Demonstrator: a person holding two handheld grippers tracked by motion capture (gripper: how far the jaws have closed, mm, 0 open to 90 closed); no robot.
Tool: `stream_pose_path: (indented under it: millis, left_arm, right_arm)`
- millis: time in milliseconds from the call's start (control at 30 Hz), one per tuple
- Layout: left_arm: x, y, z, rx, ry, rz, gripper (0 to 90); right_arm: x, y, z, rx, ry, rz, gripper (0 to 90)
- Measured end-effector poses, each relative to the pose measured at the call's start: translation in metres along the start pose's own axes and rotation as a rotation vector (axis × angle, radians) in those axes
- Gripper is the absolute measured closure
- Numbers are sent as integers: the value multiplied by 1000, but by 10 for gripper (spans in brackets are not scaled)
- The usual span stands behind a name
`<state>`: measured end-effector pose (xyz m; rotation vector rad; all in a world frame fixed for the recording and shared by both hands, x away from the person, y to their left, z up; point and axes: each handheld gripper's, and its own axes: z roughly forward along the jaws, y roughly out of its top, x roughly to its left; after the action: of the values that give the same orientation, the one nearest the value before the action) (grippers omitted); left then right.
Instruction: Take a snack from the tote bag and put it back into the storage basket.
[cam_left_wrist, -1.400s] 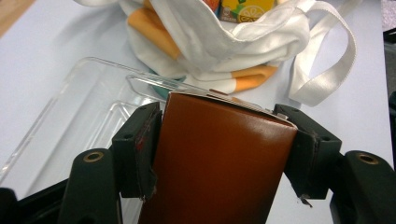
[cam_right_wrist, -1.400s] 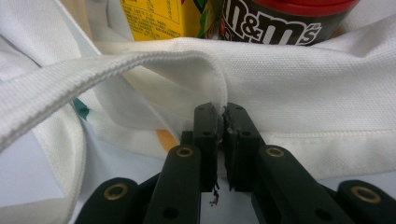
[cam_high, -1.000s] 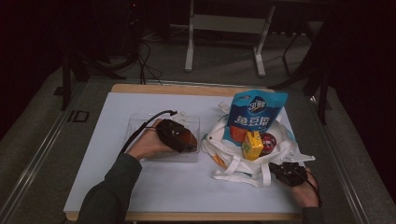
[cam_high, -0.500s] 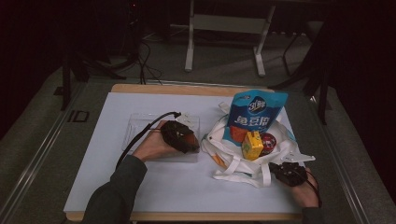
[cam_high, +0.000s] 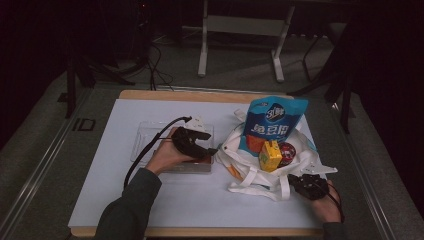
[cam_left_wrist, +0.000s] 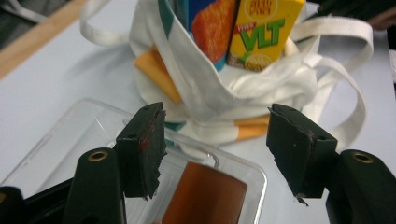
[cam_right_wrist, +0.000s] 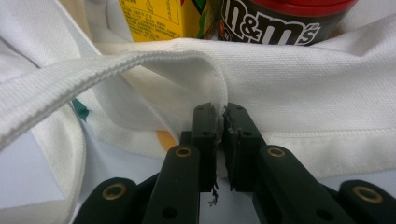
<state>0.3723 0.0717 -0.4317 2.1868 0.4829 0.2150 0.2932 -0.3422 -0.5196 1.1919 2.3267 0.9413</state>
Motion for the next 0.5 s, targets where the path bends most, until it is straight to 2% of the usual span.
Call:
stream_pose_path:
  millis: [167,333,433,500]
  left_arm:
    - [-3,3,2,-66,23,-14,389]
    - [-4,4,4,-94,31,-22,395]
    - [-7,6,4,-117,54,-19,400]
    - [-8,8,4,-134,51,-21,409]
  right_arm:
    - [1,-1,0,-9,-5,8,829]
    - [1,-1,0,-11,-8,8,827]
    - [2,-1,0,-8,-11,13,819]
    - [2,-1,0,-9,-12,18,812]
